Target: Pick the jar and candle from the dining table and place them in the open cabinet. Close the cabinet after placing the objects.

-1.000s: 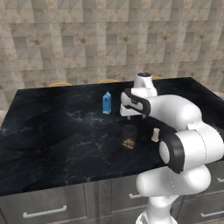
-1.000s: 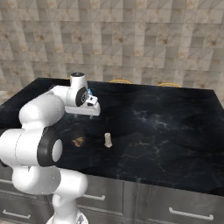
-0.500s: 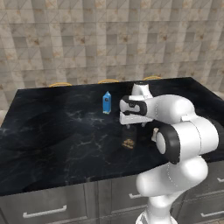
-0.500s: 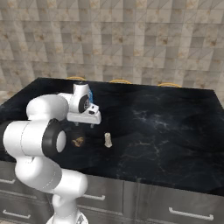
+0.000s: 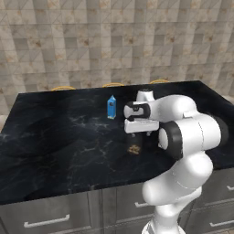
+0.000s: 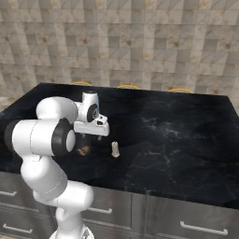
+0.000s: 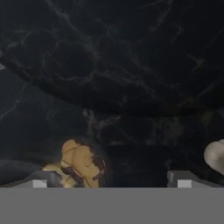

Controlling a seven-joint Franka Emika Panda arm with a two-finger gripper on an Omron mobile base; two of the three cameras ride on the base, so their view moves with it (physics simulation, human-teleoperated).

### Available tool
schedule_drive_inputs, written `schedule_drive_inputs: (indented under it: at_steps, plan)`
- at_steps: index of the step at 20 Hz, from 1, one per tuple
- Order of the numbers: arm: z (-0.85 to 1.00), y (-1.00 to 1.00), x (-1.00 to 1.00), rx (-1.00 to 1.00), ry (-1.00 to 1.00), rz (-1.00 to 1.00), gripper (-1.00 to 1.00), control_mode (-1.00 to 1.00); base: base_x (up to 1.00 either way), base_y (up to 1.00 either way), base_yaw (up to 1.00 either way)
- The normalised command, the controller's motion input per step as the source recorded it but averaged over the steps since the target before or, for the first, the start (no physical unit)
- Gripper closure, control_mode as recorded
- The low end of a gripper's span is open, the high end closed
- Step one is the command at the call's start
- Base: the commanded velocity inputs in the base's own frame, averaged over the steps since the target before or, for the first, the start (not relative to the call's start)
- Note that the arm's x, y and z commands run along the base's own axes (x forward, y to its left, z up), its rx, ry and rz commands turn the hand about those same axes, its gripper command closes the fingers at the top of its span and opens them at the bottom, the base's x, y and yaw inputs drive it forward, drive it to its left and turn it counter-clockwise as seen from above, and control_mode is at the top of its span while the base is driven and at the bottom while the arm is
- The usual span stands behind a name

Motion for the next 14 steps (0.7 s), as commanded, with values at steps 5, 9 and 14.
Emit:
schedule_drive_inputs:
  at_steps: [5, 9, 14]
  plan:
    - [-0.26, 0.01, 0.0, 0.03, 0.04, 0.0, 1.0, -1.0, 0.0, 0.0, 0.0]
    - [-0.17, 0.12, 0.0, 0.02, 0.01, 0.0, 1.0, -1.0, 0.0, 0.0, 0.0]
    - [0.04, 0.42, 0.0, 0.0, -0.01, 0.0, 1.0, -1.0, 0.0, 0.0, 0.0]
